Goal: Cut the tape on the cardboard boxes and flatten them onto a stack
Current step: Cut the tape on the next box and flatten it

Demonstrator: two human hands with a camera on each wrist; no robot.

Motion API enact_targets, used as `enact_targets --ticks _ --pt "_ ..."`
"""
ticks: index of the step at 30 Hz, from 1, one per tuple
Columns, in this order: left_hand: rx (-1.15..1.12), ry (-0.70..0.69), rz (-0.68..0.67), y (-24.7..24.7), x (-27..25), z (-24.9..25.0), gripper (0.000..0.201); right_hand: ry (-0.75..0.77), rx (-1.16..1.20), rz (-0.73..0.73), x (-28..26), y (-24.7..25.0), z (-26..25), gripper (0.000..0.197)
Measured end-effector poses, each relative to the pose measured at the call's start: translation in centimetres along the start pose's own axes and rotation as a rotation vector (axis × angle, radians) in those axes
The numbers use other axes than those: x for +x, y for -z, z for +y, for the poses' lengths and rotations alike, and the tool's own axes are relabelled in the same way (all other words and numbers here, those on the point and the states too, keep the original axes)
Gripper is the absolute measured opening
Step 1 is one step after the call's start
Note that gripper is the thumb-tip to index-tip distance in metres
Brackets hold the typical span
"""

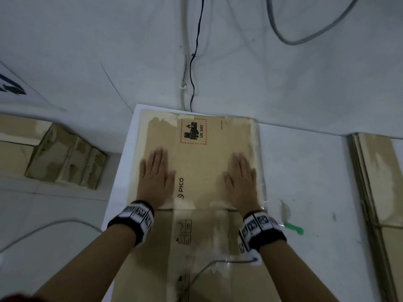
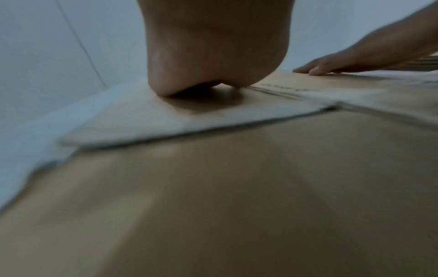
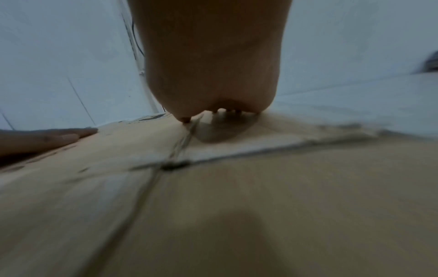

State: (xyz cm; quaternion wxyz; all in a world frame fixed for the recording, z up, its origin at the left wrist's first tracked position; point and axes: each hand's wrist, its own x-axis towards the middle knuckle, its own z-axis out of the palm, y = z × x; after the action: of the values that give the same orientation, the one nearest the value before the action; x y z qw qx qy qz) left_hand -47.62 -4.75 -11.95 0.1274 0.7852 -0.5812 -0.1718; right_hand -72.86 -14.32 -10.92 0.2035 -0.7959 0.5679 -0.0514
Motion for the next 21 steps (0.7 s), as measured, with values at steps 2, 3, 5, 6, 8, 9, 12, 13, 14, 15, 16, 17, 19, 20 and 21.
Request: enact_targets --ticks 2,3,5,6,8,9,12,13,14,15,16,17,19,20,21 --pt "-0.006 0.056 0.031 -0.2 -3.7 -0.3 0.07 -0.051 -0.023 0.051 -4.1 -0.1 0.8 0.067" --pt "0.003 0.09 0.045 -0.5 -4.8 -0.4 0.068 -0.065 -0.045 0.089 -5.4 -0.3 1.3 0.065" --pt "0.047 0.171 0.065 -0.8 -7.2 -0.2 0.067 -0.076 -0.088 0.147 -8.0 -0.8 1.8 0.063" --pt "0.06 0.199 0.062 -0.9 -8.0 -0.1 0.067 -0.076 -0.099 0.157 -8.8 -1.0 1.9 0.062" --pt "0.068 0.211 0.048 -1.1 -8.8 -0.1 0.068 -0.081 -0.1 0.158 -9.5 -1.4 2.2 0.063" --pt "0.069 0.204 0.044 -1.2 -8.9 -0.2 0.068 -0.086 -0.098 0.152 -9.5 -1.5 2.3 0.063" --pt "0.058 0.19 0.026 -1.2 -8.4 -0.4 0.068 -0.082 -0.097 0.109 -9.2 -1.5 2.5 0.063" --pt "0.056 0.188 0.016 -1.2 -8.4 -0.5 0.068 -0.069 -0.098 0.097 -9.1 -1.5 2.6 0.062" --pt "0.048 0.186 0.008 -1.2 -8.4 -0.7 0.068 -0.06 -0.082 0.101 -9.1 -1.4 2.8 0.062" --pt "0.023 0.187 0.002 -1.0 -8.4 -0.9 0.068 -0.069 -0.032 0.102 -9.1 -1.1 2.9 0.062" --pt "-0.018 0.195 0.0 -0.7 -8.5 -0.8 0.068 -0.097 0.044 0.105 -9.1 -0.8 3.0 0.061" --pt "-0.059 0.219 0.007 -0.2 -8.6 -0.5 0.068 -0.144 0.137 0.115 -9.2 -0.5 2.9 0.06" --pt "-0.101 0.362 0.05 0.9 -8.9 0.4 0.071 -0.281 0.327 0.152 -9.5 0.1 2.6 0.064" --pt "-0.118 0.495 0.066 1.5 -9.1 1.1 0.076 -0.351 0.395 0.156 -9.7 0.3 2.5 0.071" --pt "-0.152 0.629 0.076 2.0 -9.3 1.8 0.083 -0.399 0.43 0.161 -9.9 0.5 2.4 0.078"
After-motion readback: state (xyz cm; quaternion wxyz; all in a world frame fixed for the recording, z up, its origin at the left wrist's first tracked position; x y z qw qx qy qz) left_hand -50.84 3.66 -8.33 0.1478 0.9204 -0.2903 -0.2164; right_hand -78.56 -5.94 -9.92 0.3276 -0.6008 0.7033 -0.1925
